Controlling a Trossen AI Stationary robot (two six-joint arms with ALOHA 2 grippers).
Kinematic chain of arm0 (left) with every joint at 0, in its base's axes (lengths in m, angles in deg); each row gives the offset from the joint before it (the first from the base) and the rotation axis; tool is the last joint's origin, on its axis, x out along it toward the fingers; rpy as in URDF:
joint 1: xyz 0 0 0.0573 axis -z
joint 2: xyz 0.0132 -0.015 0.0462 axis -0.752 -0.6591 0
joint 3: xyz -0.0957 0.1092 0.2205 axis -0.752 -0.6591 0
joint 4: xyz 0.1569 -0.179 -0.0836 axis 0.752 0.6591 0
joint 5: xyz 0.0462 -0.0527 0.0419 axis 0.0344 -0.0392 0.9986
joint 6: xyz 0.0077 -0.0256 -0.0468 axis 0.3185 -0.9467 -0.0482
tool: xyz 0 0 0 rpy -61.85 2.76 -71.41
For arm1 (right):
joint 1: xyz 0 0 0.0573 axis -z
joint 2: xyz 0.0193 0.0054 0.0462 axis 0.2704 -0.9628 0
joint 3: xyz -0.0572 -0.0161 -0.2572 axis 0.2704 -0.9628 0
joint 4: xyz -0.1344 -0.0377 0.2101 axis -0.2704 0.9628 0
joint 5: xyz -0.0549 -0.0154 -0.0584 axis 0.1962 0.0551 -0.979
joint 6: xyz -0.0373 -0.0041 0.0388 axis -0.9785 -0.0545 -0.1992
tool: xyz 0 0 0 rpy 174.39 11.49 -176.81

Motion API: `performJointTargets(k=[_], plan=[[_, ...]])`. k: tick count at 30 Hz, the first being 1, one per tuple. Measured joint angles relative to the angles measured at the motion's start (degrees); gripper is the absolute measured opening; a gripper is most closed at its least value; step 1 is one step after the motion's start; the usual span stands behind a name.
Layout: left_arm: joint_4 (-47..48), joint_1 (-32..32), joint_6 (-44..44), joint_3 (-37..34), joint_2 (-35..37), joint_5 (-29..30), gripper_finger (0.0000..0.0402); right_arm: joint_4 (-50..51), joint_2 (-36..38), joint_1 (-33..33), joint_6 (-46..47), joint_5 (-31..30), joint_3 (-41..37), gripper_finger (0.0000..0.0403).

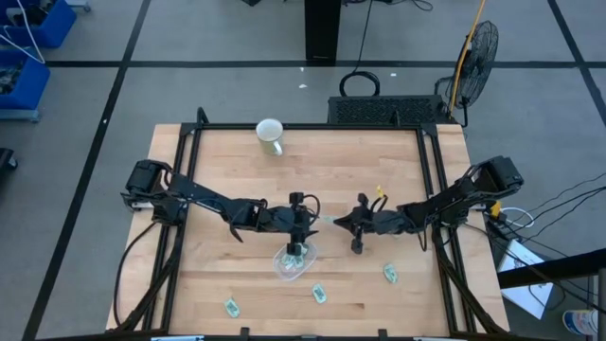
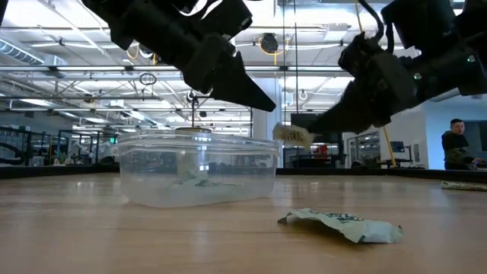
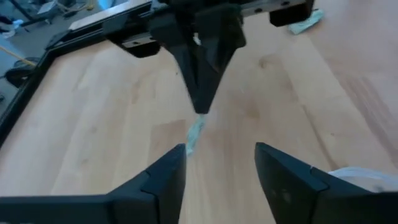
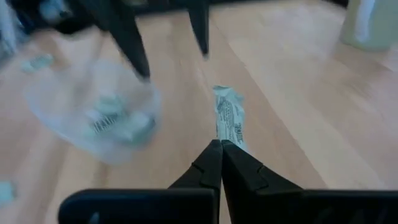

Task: Pick and place Stevia / Truvia into bins
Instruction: Put the light green stevia packet into the transparent bin

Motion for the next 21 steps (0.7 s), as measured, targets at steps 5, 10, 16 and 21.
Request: performJointTargets(k=[5,10,16,21], plan=[[-3.56,-0.81,0.27,-0.04,0.00,1.77,0.0211,-5.56,0.04,0.33,-0.14,6.58,0.00,0.0000],[-5.24,-1.59,-0.45,-0.04,0.07,-3.76,0.0212,-7.10,0.04,0.32,-0.15,7.13,0.02,0.0000],[-4.67,-0.99,-1.24,-0.04,0.07,-4.17,0.0210,-7.25,0.04,0.33,-0.01,5.36,0.02,0.0000],[-4.05,-0.81,-1.22,-0.04,0.07,-4.17,0.0171,-7.87,0.04,0.40,0.49,4.22,0.02,0.0000]])
